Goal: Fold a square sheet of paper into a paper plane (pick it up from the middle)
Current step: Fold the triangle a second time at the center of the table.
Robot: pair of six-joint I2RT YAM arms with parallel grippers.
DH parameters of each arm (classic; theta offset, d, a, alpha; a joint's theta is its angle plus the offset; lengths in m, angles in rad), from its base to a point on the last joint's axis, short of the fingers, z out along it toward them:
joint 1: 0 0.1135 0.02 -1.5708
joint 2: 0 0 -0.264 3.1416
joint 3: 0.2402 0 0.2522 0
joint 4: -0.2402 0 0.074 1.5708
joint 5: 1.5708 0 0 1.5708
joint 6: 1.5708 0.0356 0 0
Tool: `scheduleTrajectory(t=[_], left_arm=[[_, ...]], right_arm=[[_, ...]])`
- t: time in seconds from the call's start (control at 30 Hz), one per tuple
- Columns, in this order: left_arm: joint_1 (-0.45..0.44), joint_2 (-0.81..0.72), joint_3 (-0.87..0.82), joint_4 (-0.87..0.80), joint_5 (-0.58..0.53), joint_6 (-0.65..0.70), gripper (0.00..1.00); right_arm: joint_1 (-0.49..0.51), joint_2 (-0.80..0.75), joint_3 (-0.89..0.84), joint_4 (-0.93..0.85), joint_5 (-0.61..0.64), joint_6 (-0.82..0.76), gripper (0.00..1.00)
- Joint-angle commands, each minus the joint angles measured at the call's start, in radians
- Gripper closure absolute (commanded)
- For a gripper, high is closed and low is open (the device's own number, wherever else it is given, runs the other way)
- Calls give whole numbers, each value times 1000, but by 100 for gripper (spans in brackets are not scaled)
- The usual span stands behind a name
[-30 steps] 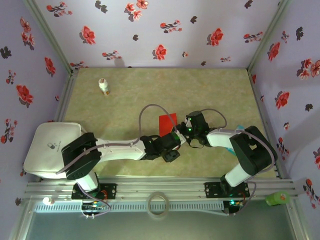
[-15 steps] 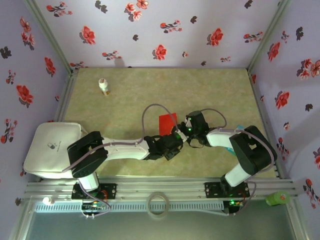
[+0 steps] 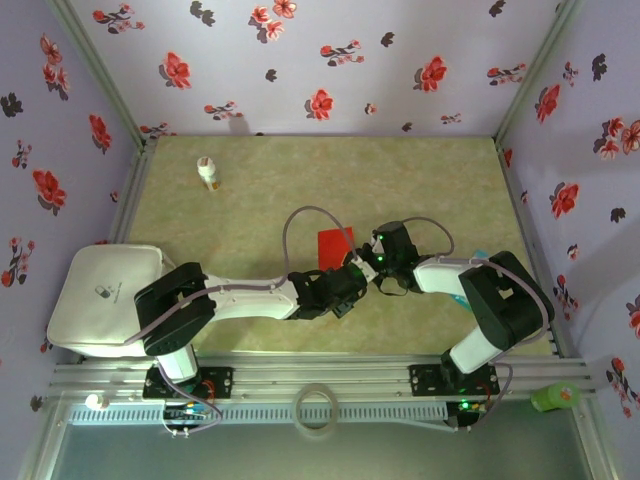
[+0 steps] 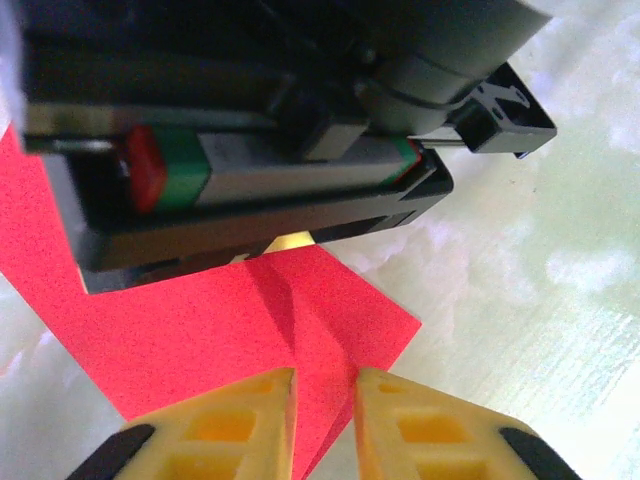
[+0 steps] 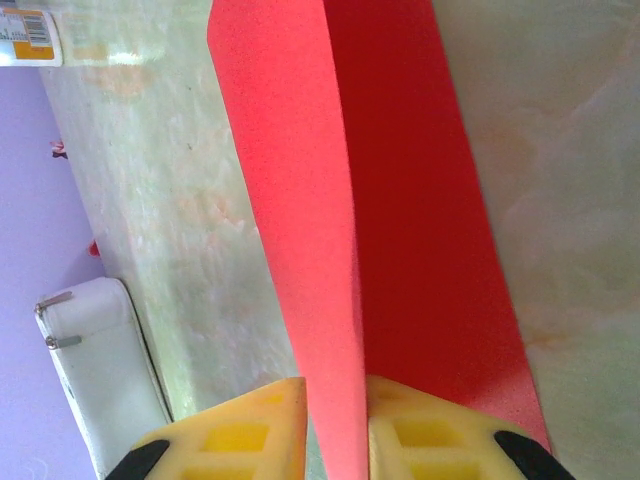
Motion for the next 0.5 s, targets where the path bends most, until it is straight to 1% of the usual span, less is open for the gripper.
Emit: scheduleTrajectory(t=[0.0, 0.1, 0.17, 0.33, 0.47], left_arm=[[7, -11, -5, 24, -6, 9, 85], [19, -18, -5, 15, 27, -1, 92], [41, -30, -4, 5, 74, -24, 99], [94, -64, -26, 16, 205, -46, 100], [136, -93, -56, 47, 286, -80, 100]], right_arm=[[-11, -7, 5, -3, 18, 6, 80], [-14, -12, 5, -10, 21, 4, 79], [-18, -19, 2, -15, 24, 2, 78], [-32, -42, -13, -22, 31, 0, 75], [-38, -62, -23, -28, 41, 1, 70]])
